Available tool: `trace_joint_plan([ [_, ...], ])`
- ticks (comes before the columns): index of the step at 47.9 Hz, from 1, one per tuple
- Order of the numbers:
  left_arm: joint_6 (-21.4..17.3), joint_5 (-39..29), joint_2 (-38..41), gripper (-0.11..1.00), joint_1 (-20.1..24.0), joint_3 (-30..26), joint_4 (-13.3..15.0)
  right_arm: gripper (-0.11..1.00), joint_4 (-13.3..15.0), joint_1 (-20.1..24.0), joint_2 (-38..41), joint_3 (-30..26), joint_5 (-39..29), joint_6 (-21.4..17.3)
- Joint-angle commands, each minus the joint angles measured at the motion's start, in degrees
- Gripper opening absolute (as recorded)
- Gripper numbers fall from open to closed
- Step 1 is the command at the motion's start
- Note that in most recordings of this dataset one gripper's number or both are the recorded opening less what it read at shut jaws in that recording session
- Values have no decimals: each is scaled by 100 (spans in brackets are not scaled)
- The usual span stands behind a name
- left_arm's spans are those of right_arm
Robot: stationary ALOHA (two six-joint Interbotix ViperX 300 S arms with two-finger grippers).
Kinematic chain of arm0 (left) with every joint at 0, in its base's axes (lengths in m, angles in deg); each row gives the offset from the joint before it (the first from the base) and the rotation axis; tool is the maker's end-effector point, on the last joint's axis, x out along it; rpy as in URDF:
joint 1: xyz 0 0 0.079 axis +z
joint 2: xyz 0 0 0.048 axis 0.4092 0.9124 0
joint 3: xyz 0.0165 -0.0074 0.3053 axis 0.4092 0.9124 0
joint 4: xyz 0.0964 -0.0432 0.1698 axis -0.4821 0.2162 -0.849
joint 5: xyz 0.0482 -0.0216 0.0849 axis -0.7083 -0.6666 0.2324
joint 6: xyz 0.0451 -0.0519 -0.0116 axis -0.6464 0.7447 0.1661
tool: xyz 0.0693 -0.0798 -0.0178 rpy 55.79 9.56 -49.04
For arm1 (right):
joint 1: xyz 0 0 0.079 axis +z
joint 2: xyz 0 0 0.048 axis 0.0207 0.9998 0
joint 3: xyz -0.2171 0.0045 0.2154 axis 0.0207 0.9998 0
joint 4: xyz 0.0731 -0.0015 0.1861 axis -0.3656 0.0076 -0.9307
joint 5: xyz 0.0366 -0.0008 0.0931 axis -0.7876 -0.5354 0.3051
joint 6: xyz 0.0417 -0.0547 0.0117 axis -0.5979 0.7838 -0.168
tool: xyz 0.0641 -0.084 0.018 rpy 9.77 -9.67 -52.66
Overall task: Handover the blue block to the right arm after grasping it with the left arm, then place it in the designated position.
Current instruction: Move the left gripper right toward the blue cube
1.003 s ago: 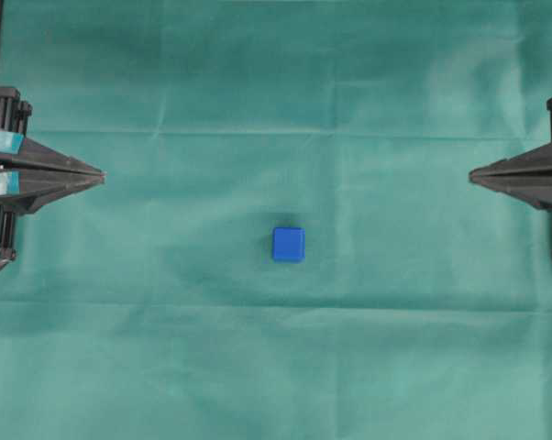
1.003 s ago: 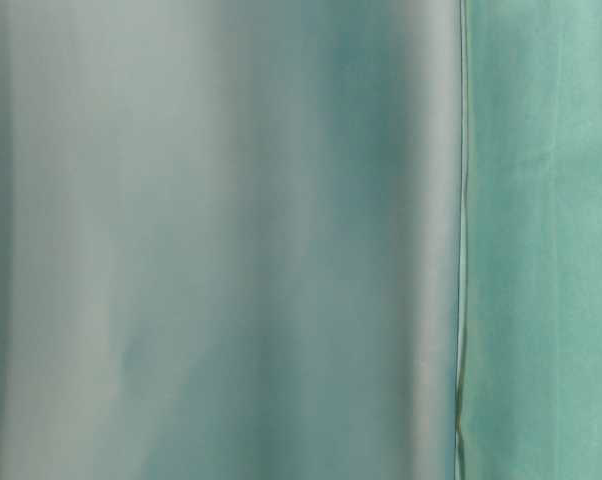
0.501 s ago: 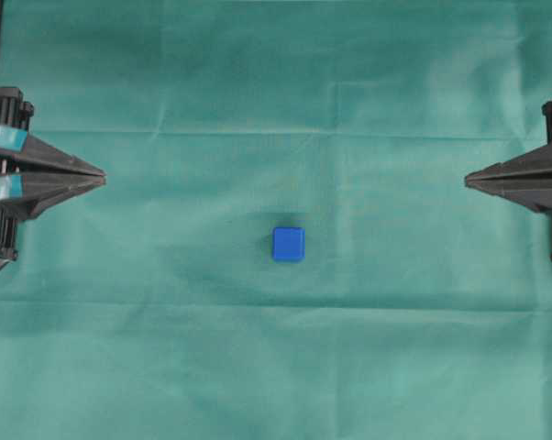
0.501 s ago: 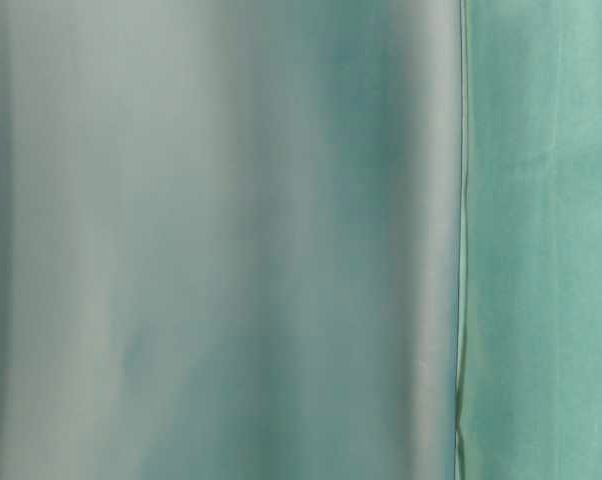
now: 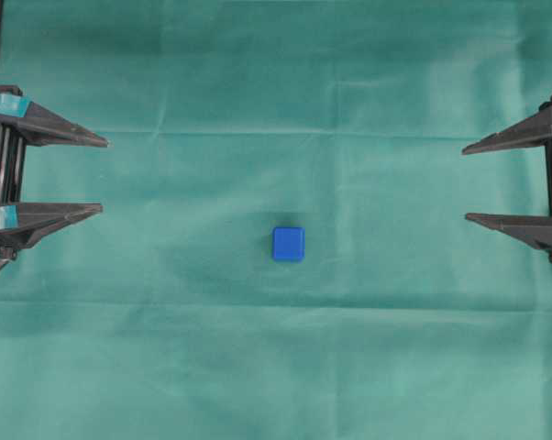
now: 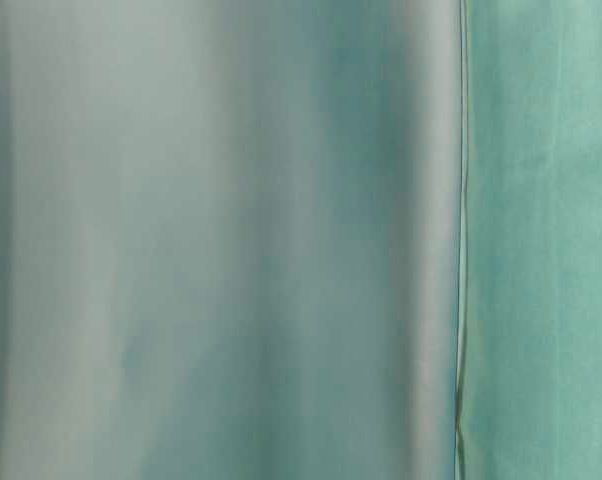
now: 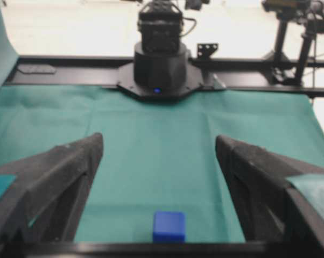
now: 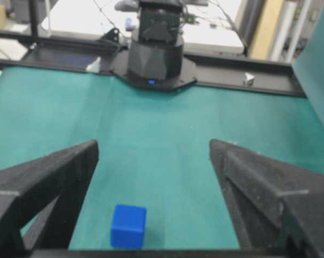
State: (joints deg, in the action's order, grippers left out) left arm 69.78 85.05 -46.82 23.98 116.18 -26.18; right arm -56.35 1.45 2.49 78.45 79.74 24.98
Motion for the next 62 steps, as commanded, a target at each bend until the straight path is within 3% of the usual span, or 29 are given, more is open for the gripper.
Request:
trace_joint_plan([
  [1,0,26,35,100,9,-141,9,94,-9,9,35,-149,26,9],
  [12,0,97,132,100,0,-176,9,94,0,9,44,-149,18,18],
  [21,0,281,650,100,0,-378,9,94,18,9,44,-158,35,18],
  [34,-9,668,1608,100,9,-949,9,94,18,9,44,-158,44,26],
  [62,-53,668,3410,100,0,-2417,9,94,62,9,70,-149,53,26],
])
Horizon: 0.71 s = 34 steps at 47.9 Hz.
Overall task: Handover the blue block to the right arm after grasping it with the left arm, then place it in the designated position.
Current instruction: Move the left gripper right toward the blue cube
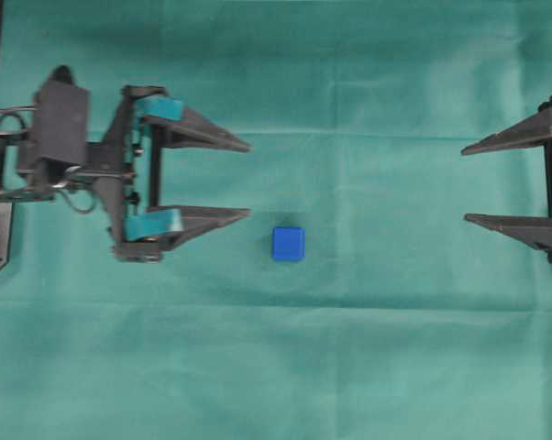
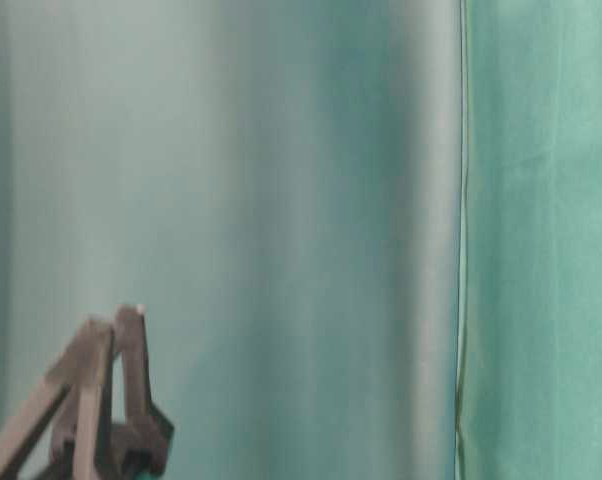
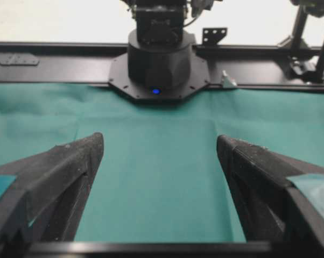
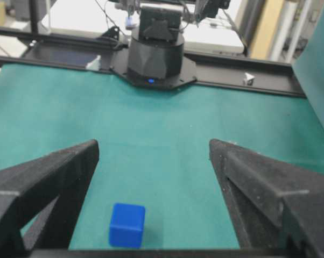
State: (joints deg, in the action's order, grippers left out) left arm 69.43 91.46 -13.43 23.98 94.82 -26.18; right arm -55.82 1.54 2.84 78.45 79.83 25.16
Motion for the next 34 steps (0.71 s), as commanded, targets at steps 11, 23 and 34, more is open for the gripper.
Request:
trace_joint_plan([
  [11,-26,-26,237,100,9,-466,9,94,0,0,44,-149,35,9],
  [23,35,-360,281,100,18,-554,9,94,18,0,62,-149,18,9],
  [34,105,-1679,527,100,18,-1090,9,94,18,0,70,-149,18,9],
])
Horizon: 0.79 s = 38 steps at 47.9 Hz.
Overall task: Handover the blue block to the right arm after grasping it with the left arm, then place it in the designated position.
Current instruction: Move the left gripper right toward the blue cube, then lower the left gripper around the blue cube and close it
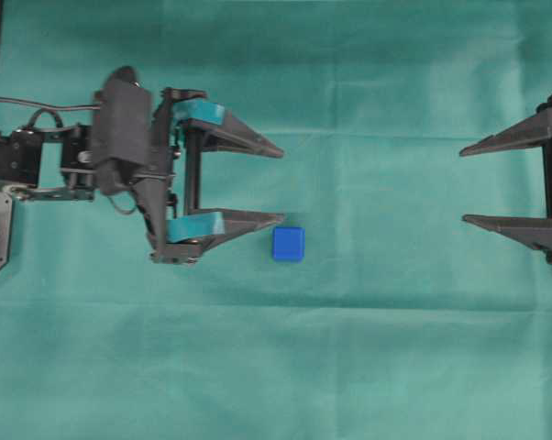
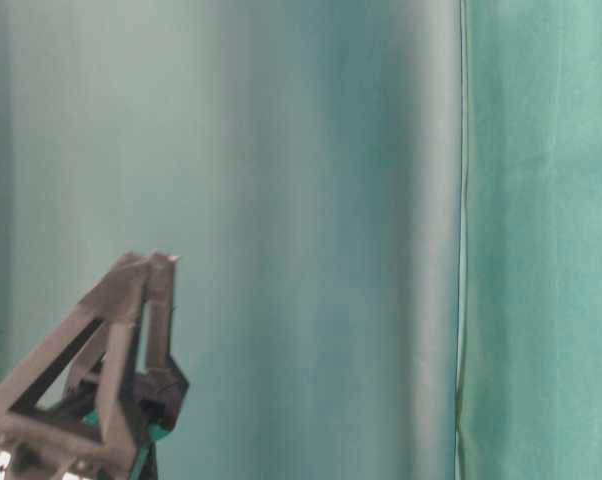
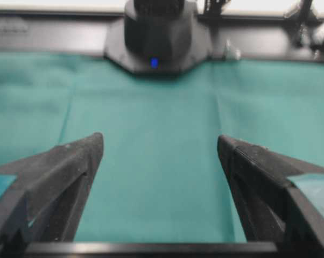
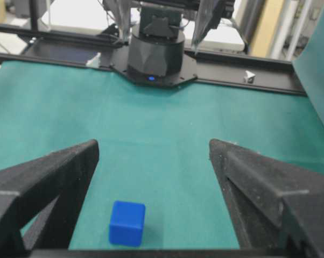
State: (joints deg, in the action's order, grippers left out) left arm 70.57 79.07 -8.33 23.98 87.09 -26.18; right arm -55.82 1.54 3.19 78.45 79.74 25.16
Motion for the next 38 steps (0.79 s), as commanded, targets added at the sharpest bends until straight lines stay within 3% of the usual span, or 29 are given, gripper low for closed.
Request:
trace_joint_plan([
  [1,-9,-580,44,100,18,-378,18,94,18,0,35,-141,26,9],
  [24,26,-3744,791,100,9,-1846,9,94,18,0,70,-149,18,0],
  [31,26,-4386,967,100,9,-2127,0,94,9,0,79,-149,18,0],
  [38,18,-4535,1063,100,9,-2285,-9,94,18,0,70,-149,-26,0],
])
